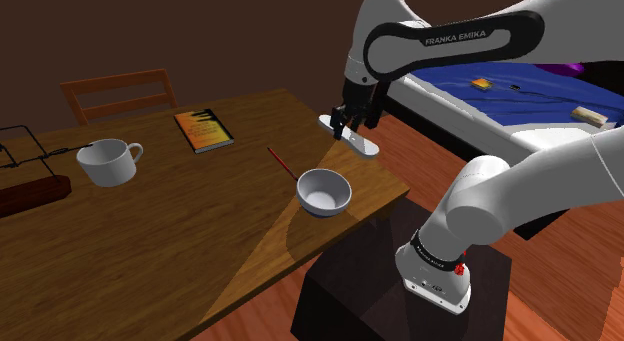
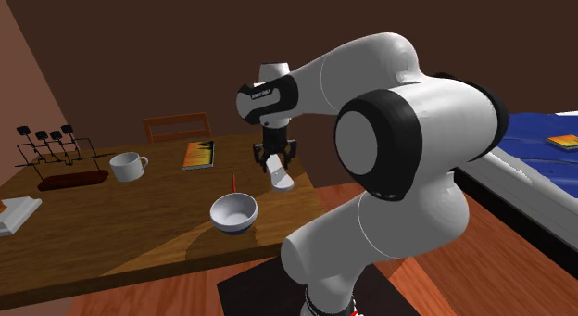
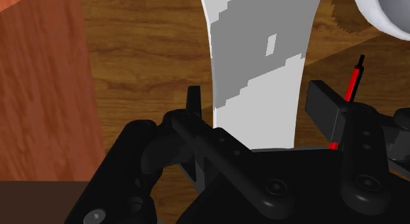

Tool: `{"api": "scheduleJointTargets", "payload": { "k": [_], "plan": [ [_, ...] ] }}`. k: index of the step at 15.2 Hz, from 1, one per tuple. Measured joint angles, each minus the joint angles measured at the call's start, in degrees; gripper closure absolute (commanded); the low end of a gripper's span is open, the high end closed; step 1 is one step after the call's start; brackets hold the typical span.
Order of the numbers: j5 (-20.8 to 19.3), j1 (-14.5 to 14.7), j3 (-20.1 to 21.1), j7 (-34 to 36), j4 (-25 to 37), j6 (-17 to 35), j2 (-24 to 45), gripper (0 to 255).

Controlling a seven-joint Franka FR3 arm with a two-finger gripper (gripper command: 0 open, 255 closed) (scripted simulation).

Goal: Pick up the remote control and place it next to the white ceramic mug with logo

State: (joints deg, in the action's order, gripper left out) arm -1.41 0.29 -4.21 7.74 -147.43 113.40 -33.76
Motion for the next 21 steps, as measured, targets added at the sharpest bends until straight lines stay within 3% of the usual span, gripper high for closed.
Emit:
{"api": "scheduleJointTargets", "payload": {
  "k": [6, 14, 21],
  "plan": [
    [0.31, 0.27, 0.54, 0.55, 3.49, -4.16, -0.69, 255],
    [4.03, 4.45, 7.66, 9.53, 11.98, -1.99, 9.86, 255],
    [4.79, 7.11, 13.09, 17.36, 21.96, -1.42, 20.14, 255]
  ]
}}
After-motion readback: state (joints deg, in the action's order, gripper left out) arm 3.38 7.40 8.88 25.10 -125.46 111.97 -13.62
